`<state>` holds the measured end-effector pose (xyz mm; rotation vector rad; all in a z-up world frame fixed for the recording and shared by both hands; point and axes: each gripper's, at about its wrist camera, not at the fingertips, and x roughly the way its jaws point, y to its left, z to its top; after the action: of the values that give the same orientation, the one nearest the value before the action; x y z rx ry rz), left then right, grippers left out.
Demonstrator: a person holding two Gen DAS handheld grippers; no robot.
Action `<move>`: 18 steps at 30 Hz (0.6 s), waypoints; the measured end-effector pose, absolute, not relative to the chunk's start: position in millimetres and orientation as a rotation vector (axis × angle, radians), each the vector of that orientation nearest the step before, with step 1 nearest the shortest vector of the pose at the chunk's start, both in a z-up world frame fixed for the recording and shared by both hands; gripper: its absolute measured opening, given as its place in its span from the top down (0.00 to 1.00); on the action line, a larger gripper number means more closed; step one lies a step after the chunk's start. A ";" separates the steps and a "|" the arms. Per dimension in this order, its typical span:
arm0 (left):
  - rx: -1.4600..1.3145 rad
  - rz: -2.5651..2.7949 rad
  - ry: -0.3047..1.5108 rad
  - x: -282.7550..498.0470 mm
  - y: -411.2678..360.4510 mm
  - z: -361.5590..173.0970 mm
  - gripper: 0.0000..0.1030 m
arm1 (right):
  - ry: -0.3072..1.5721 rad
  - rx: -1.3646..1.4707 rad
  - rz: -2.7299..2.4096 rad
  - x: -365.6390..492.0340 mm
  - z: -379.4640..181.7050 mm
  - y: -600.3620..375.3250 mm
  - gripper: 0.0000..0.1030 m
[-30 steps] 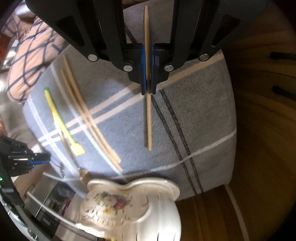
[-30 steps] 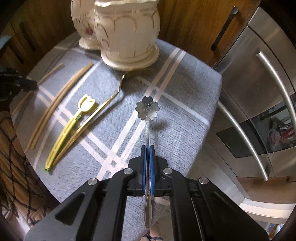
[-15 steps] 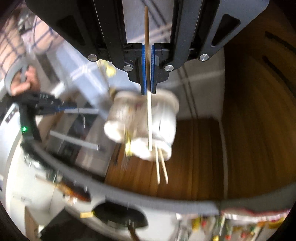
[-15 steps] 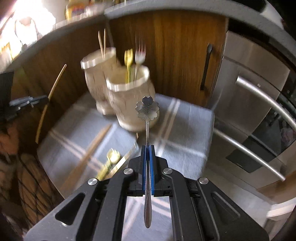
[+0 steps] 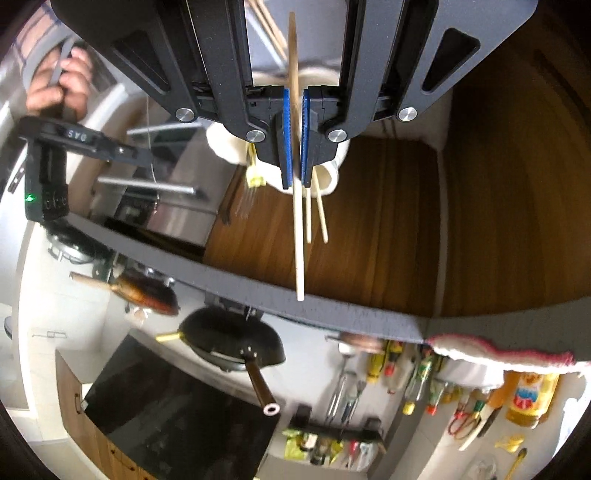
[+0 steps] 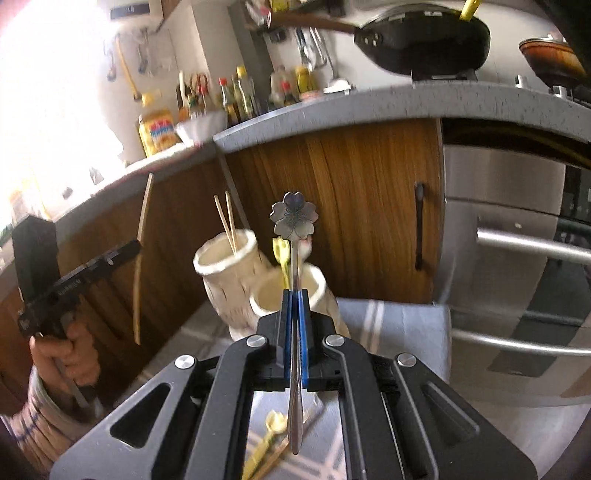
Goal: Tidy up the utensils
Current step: 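Drop the chopstick into the tall holder while the right tool drops the spoon into the short holder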
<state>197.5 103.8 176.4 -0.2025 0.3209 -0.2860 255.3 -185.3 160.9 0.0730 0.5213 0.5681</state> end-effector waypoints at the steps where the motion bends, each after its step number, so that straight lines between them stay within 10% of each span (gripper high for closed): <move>1: -0.203 -0.286 0.311 201.1 103.7 178.1 0.95 | 0.506 0.072 0.566 257.0 162.8 -182.7 0.97; 18: -0.273 -0.302 0.101 252.6 97.4 194.3 0.96 | 0.244 0.112 0.517 283.3 198.4 -156.6 0.97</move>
<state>252.6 97.4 194.3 -0.2735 0.1011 -0.3021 283.3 -156.6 198.4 0.1118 0.2436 0.5168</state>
